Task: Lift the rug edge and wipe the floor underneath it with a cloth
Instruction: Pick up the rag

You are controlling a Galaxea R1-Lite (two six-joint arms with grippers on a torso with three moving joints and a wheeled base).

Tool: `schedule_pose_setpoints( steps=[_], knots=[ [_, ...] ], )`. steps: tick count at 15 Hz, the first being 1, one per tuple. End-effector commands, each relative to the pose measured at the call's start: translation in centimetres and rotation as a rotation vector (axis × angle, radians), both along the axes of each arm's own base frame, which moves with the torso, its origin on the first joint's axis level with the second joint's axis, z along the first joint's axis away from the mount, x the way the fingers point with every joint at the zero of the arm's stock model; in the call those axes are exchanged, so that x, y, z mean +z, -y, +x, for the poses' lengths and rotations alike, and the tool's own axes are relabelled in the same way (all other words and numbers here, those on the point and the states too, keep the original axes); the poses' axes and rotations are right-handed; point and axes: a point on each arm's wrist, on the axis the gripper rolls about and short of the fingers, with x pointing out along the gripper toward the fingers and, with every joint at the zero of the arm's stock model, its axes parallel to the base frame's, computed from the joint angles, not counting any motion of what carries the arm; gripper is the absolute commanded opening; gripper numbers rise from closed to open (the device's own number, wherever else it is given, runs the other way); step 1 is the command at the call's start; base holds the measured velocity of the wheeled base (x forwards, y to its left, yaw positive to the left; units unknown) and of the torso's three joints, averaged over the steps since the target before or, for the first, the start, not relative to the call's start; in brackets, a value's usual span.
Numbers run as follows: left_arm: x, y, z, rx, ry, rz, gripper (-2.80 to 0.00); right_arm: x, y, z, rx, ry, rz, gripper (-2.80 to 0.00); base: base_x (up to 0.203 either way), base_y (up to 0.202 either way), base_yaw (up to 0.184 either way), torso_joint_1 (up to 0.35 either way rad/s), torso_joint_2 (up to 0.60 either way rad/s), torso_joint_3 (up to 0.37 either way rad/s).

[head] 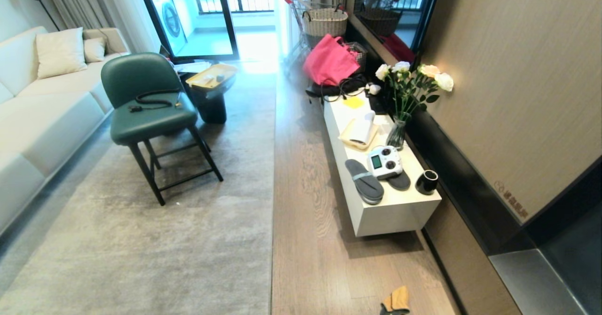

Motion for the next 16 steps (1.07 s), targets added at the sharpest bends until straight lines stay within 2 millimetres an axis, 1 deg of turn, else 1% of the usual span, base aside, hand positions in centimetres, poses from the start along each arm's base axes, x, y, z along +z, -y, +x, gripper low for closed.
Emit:
schedule_pose_setpoints(
  steps=[1, 16],
  knots=[
    [0.02, 0.00, -0.01, 0.000, 0.001, 0.000, -2.80, 0.00, 0.00, 0.01, 0.001, -0.001, 0.000, -2.80, 0.000, 0.000, 0.000, 0.000, 0.00, 0.000],
    [-0.02, 0.00, 0.01, 0.000, -0.001, 0.000, -2.80, 0.00, 0.00, 0.01, 0.001, -0.001, 0.000, -2.80, 0.000, 0.000, 0.000, 0.000, 0.00, 0.000]
  ],
)
